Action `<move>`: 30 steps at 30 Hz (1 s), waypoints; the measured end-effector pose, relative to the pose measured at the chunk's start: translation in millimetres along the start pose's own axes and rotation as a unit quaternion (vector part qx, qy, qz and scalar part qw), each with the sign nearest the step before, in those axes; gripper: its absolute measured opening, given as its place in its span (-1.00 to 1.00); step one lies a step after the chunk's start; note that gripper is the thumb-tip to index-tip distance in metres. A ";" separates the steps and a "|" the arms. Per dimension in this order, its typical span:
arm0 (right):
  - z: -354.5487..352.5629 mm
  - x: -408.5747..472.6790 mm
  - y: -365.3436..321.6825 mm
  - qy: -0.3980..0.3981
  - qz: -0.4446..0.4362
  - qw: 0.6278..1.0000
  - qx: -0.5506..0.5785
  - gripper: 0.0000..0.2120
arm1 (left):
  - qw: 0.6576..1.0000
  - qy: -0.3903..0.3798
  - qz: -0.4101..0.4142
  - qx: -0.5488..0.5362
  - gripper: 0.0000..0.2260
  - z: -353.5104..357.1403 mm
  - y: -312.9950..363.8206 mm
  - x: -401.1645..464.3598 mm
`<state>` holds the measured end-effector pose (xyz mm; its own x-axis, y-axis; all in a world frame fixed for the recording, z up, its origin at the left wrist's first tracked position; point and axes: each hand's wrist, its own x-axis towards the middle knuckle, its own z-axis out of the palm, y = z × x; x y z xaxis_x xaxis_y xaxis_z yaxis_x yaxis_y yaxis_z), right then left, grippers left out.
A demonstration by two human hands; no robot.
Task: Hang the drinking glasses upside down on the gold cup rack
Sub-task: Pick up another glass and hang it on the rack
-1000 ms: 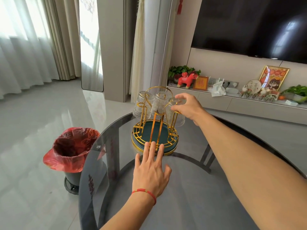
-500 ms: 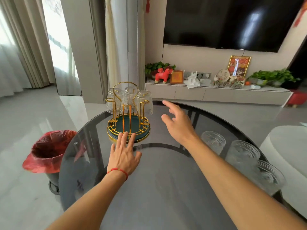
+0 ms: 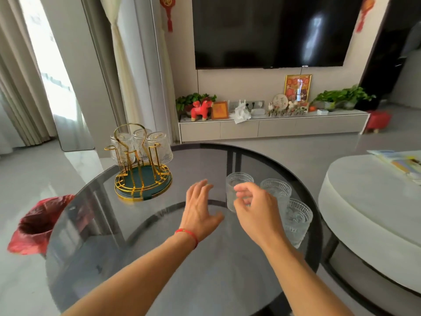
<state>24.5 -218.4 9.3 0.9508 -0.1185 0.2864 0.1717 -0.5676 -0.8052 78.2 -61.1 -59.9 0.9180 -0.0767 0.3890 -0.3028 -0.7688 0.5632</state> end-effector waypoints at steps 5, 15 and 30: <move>-16.8 8.7 3.1 0.092 0.009 0.994 0.049 -0.72 | 0.962 -0.038 -0.136 -0.234 0.08 50.8 58.5 14.6; -17.3 12.1 15.0 0.080 0.012 0.995 0.061 -0.58 | 0.975 0.008 -0.155 -0.160 -0.13 34.8 41.6 38.2; 71.8 16.8 2.1 -0.219 0.141 0.942 0.213 -0.76 | 0.828 0.082 -0.254 -0.493 -0.21 -59.9 -33.2 -28.8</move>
<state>59.3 -163.1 -24.8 0.9732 0.1850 -0.1364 -0.1040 -0.1749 -0.9791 46.5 4.7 -46.1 0.9686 0.2466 -0.0319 -0.0243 0.2216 0.9748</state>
